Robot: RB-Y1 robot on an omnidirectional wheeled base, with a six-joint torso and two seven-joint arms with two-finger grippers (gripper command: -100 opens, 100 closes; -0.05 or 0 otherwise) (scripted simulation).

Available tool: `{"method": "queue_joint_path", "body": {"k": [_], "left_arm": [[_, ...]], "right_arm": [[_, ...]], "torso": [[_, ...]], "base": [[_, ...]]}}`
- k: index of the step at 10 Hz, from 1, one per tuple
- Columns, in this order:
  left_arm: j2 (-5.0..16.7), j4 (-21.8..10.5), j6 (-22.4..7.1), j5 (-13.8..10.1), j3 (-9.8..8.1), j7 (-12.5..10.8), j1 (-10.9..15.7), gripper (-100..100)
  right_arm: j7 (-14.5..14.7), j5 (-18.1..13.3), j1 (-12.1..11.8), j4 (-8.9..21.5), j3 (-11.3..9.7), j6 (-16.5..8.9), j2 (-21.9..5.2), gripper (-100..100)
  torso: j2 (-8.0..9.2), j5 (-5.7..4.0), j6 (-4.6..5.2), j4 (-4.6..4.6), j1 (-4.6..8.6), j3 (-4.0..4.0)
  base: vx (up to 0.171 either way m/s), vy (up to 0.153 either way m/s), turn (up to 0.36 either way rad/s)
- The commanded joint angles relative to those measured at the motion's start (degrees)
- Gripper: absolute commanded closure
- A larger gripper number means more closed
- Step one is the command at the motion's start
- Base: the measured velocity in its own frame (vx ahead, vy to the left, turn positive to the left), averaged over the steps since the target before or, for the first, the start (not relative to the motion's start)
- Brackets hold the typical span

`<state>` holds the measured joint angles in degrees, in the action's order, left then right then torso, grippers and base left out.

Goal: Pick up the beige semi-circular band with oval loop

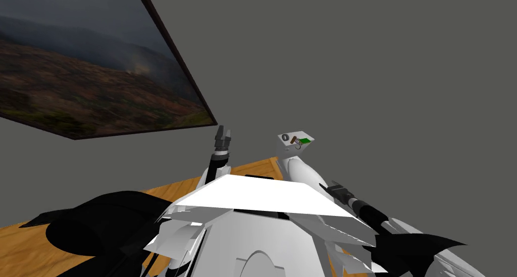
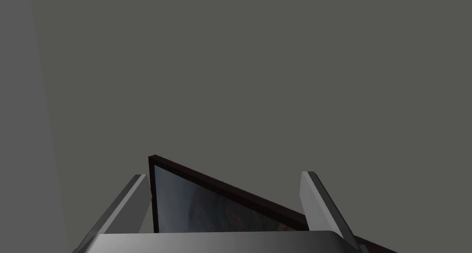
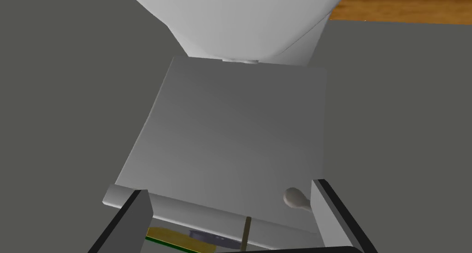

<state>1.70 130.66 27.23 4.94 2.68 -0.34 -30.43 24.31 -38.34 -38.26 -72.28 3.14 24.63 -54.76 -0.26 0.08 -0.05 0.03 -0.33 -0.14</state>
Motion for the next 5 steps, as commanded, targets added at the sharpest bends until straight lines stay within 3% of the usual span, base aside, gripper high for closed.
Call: {"method": "queue_joint_path", "body": {"k": [1, 2, 5], "left_arm": [[0.0, 0.0, 0.0, 0.0, 0.0, 0.0, 0.0, 0], [0.0, 0.0, 0.0, 0.0, 0.0, 0.0, 0.0, 0], [0.0, 0.0, 0.0, 0.0, 0.0, 0.0, 0.0, 0]], "right_arm": [[1.2, -0.76, -0.12, 2.54, 0.0, -0.72, -2.86, -100], [1.2, -0.76, -0.12, 2.54, 0.0, -0.72, -3.05, -100], [2.74, -1.8, -0.33, 6.01, -0.03, -2.28, -8.66, -100]], "torso": [[0.0, 0.0, 0.0, 0.0, 0.0, 0.0], [-0.1, 0.02, -0.02, 0.02, -0.1, -0.06], [-0.15, 0.02, -0.02, 0.04, -0.14, -0.09]], "base": [[0.101, 0.108, 0.163], [0.081, 0.079, 0.046], [0.113, 0.118, 0.14]]}}
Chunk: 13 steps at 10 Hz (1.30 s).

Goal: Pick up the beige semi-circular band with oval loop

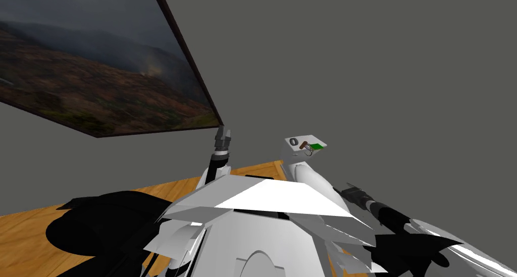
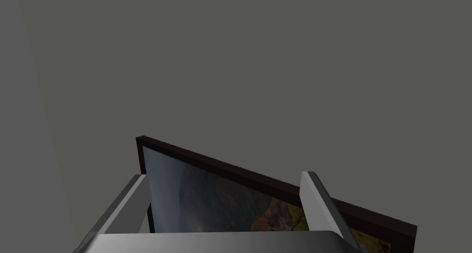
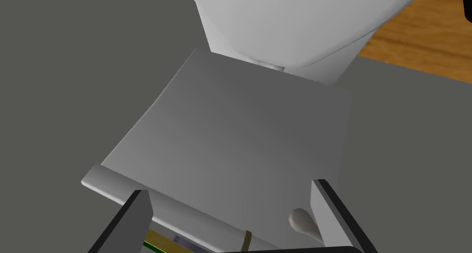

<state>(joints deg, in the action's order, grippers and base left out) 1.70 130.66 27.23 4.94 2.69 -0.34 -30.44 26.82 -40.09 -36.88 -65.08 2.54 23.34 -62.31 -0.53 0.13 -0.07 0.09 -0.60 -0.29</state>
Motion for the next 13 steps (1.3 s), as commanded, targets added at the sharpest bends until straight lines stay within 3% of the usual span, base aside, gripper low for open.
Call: {"method": "queue_joint_path", "body": {"k": [1, 5, 6, 8, 10, 11, 12, 13], "left_arm": [[0.0, 0.0, 0.0, 0.0, 0.0, 0.0, 0.0, 0], [0.0, 0.0, 0.0, 0.0, 0.0, 0.0, 0.0, 0], [0.0, 0.0, 0.0, 0.0, 0.0, 0.0, 0.0, 0], [0.0, 0.0, 0.0, 0.0, 0.0, 0.0, 0.0, 0], [0.01, 0.0, 0.0, 0.0, -0.01, 0.0, 0.0, 0], [0.01, 0.0, 0.0, 0.0, -0.01, 0.0, 0.0, 0], [0.04, -0.08, 0.0, 0.01, 0.07, -0.02, -0.13, 0], [0.04, -0.08, -0.01, 0.01, 0.06, -0.02, -0.12, 0]], "right_arm": [[0.23, -0.05, -1.71, -1.19, 0.56, -0.99, -1.55, -100], [1.69, -0.81, -1.3, 1.14, 0.71, -2.49, -7.72, -100], [1.69, -0.81, -1.3, 1.14, 0.71, -2.49, -7.72, -100], [2.26, -0.97, -0.35, 1.1, 1.07, -2.96, -10.16, -100], [2.58, -0.95, 0.0, 1.41, 1.22, -2.53, -10.08, -100], [2.5, -0.95, 0.05, 1.31, 1.23, -2.61, -10.19, 0], [3.25, -1.22, 0.95, 1.76, 0.61, -3.44, -8.46, -100], [3.73, -1.41, 1.53, 2.05, 0.19, -4.0, -7.31, -100]], "torso": [[0.0, 0.0, 0.0, 0.0, 0.0, 0.0], [-0.07, -0.02, 0.01, 0.02, 0.09, -0.05], [-0.11, 0.0, 0.0, 0.03, 0.01, -0.07], [-0.05, -0.03, -0.02, 0.01, 0.11, -0.03], [-0.1, -0.02, 0.01, 0.04, 0.12, -0.07], [0.21, -0.07, 0.09, -0.03, 0.3, 0.1], [0.27, -0.13, 0.15, -0.12, 0.31, 0.17], [0.24, -0.17, 0.13, -0.11, 0.46, 0.15]], "base": [[0.125, 0.096, 0.046], [0.147, 0.107, 0.155], [0.124, 0.092, 0.039], [0.175, 0.106, 0.197], [0.121, 0.055, 0.082], [0.0, 0.0, 0.0], [0.015, -0.044, 0.075], [0.012, -0.082, 0.147]]}}
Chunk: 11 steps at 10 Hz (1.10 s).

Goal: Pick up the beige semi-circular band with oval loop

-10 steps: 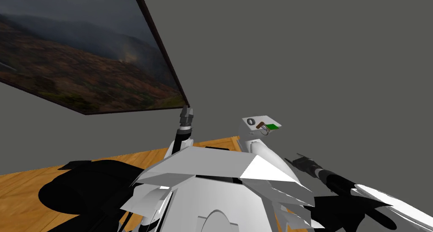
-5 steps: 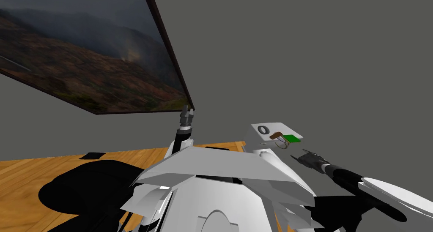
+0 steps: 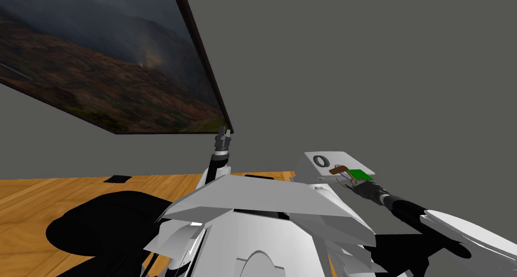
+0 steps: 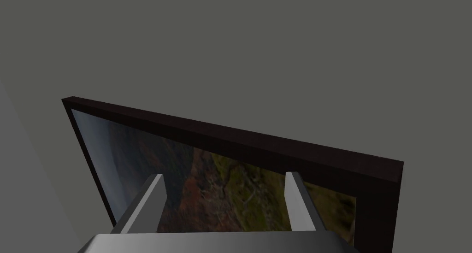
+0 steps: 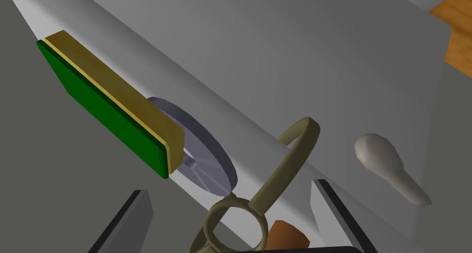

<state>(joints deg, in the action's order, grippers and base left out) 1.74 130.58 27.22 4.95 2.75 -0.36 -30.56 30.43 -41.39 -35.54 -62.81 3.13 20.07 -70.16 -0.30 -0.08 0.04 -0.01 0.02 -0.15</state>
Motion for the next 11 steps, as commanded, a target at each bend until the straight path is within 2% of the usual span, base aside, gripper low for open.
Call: {"method": "queue_joint_path", "body": {"k": [1, 2, 6, 7, 8, 9, 10, 11], "left_arm": [[0.0, 0.0, 0.0, 0.0, 0.0, 0.0, 0.0, 0], [0.0, 0.0, 0.0, 0.0, 0.0, 0.0, -0.01, 0], [-0.01, 0.0, 0.0, 0.0, 0.0, 0.0, 0.0, 0], [-0.01, 0.0, 0.0, 0.0, 0.0, 0.0, 0.0, 0], [-0.01, 0.0, 0.0, 0.0, 0.0, 0.0, 0.0, 0], [-0.01, 0.0, 0.0, 0.0, 0.0, 0.0, -0.01, 0], [-0.01, 0.0, 0.0, 0.0, 0.01, 0.0, -0.01, 0], [-0.01, 0.0, 0.0, 0.0, 0.01, 0.0, 0.0, 0]], "right_arm": [[0.0, 0.0, 0.0, 0.0, 0.0, 0.0, 0.0, -100], [0.16, -0.03, 0.14, 0.12, -0.08, -0.05, 0.12, 100], [0.07, 0.0, 0.05, 0.04, -0.23, 0.14, 0.27, 100], [0.05, 0.01, 0.05, 0.04, -0.23, 0.15, 0.28, 0], [-0.73, 0.21, -0.83, -0.74, 0.33, 0.25, -1.47, 100], [-1.1, 0.35, -1.27, -0.97, 0.64, 0.67, -2.34, 100], [-0.65, 0.29, -0.96, -0.61, 0.58, 0.58, -1.62, 100], [-0.73, 0.32, -1.06, -0.63, 0.65, 0.65, -1.7, 0]], "torso": [[0.0, 0.0, 0.0, 0.0, 0.0, 0.0], [0.03, 0.03, 0.05, -0.01, -0.11, 0.02], [0.0, 0.19, -0.01, -0.04, -0.21, 0.02], [0.0, 0.19, -0.02, -0.04, -0.22, 0.02], [0.0, 0.2, -0.02, -0.04, -0.23, 0.02], [0.04, 0.27, 0.04, -0.05, -0.35, 0.04], [0.09, 0.3, 0.03, -0.06, -0.52, 0.07], [0.06, 0.28, -0.03, -0.06, -0.45, 0.06]], "base": [[0.003, -0.041, 0.039], [0.0, 0.0, 0.0], [0.0, 0.0, 0.0], [0.0, 0.0, 0.0], [-0.006, 0.032, -0.104], [-0.011, 0.07, -0.112], [-0.006, 0.035, -0.031], [-0.002, 0.006, -0.001]]}}
